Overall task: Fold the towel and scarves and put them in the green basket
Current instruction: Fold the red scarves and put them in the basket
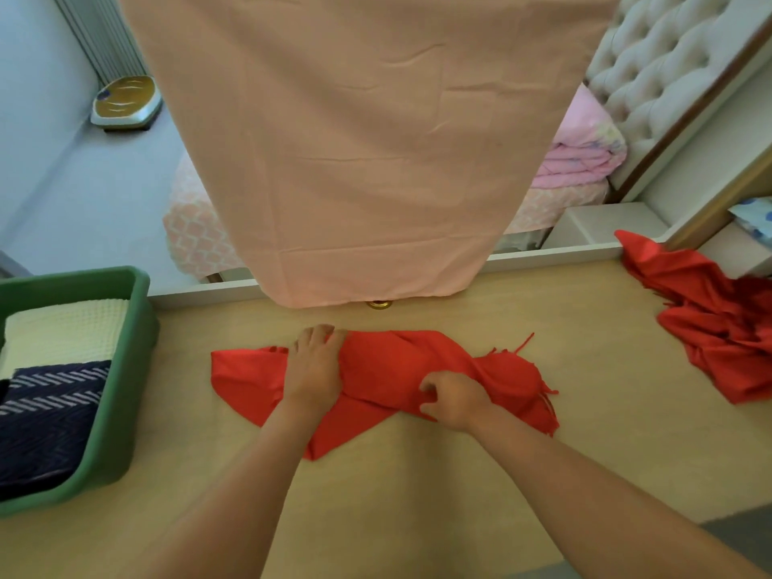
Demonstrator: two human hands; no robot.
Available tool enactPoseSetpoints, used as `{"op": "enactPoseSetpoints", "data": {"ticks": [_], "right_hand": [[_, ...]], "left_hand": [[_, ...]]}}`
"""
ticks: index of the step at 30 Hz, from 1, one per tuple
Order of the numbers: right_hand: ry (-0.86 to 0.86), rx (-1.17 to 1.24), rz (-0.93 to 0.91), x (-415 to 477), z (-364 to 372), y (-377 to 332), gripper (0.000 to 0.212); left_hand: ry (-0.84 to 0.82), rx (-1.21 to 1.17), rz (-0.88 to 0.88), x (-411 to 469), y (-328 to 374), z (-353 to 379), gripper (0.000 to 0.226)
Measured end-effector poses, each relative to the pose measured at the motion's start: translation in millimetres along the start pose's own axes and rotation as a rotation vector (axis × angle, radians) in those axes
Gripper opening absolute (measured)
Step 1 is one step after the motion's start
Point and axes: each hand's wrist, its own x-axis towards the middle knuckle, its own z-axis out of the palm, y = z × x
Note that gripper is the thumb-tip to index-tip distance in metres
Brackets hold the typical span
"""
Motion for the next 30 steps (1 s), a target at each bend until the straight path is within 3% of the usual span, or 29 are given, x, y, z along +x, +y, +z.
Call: {"op": "enactPoseSetpoints", "data": {"ticks": [4, 10, 14, 18, 20, 24, 27, 30], "right_hand": [[0.001, -0.281, 0.000, -1.6, 18.4, 19.1, 0.046], [0.150, -0.259, -0.034, 2.4, 27.8, 57.3, 0.020], [0.312, -0.115, -0.028, 6.2, 6.6, 77.2, 0.026], [0.544, -0.045, -0.116, 8.2, -35.2, 82.8, 0.025], [0.602, 0.135, -0.155, 9.7, -59.4, 76.4, 0.023], [0.667, 0.464, -0.112, 10.2, -104.2, 63.0, 0.022], [0.661, 0.495, -0.095, 8.9, -124.5, 57.9, 0.021], [0.575, 0.422, -0.099, 2.6, -138.3, 59.2, 0.026]], "left_hand": [[-0.338, 0.007, 0.253, -2.7, 21.9, 29.0, 0.053], [-0.555, 0.205, 0.210, -5.7, 39.8, 73.2, 0.063], [-0.421, 0.229, 0.206, 4.9, 66.5, 75.8, 0.059], [-0.271, 0.035, 0.212, 29.5, 108.0, 65.6, 0.062], [-0.249, -0.077, 0.229, 44.3, 124.6, 56.8, 0.068], [-0.158, -0.195, 0.170, 68.9, 137.6, 35.8, 0.038], [-0.021, -0.336, 0.078, 81.1, 135.8, 17.6, 0.032], [0.009, -0.376, 0.114, 88.8, 140.9, -10.2, 0.026]]}}
